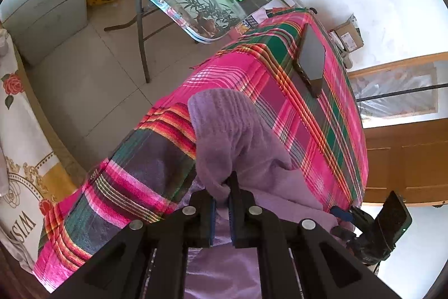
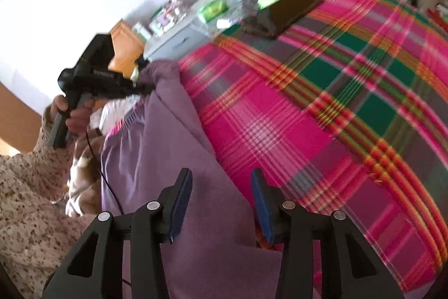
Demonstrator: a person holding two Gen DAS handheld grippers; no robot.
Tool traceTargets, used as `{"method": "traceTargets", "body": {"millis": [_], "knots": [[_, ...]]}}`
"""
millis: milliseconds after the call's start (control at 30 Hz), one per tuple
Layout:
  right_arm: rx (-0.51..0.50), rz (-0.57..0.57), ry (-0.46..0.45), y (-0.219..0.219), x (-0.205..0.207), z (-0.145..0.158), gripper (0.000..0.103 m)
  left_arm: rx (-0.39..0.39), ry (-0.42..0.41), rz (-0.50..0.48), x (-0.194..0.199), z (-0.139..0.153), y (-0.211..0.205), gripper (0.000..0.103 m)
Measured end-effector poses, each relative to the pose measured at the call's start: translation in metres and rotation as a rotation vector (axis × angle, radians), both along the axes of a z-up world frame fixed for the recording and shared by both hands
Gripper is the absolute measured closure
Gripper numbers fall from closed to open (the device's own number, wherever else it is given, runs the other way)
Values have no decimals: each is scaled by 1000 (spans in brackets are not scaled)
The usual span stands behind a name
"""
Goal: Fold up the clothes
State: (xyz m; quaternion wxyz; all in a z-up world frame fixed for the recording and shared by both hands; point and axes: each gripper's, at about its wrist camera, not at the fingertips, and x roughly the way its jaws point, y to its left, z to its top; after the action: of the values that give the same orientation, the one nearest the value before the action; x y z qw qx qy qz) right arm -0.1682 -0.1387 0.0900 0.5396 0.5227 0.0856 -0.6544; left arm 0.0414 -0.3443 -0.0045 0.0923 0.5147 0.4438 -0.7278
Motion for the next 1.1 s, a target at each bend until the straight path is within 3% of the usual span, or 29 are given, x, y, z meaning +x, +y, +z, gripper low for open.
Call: {"method": "traceTargets", "body": {"millis": [233,367,467,867,1100], "knots": [[32,33,14,-3,9,-1,60,-5,-8,-10,-4,0,0,95],[42,58,92,1,20,9,87,-12,-3,-14,-7,3,0,96],[39,56,155,3,27,16,93,-21,2,-20,-11,7,2,96],[-6,-80,303,21,21,48,96,-68,69,-65,-45,35,12,96],[27,-170,379,30,3,55,96,-94,103,-95,-79,47,21,96]]}}
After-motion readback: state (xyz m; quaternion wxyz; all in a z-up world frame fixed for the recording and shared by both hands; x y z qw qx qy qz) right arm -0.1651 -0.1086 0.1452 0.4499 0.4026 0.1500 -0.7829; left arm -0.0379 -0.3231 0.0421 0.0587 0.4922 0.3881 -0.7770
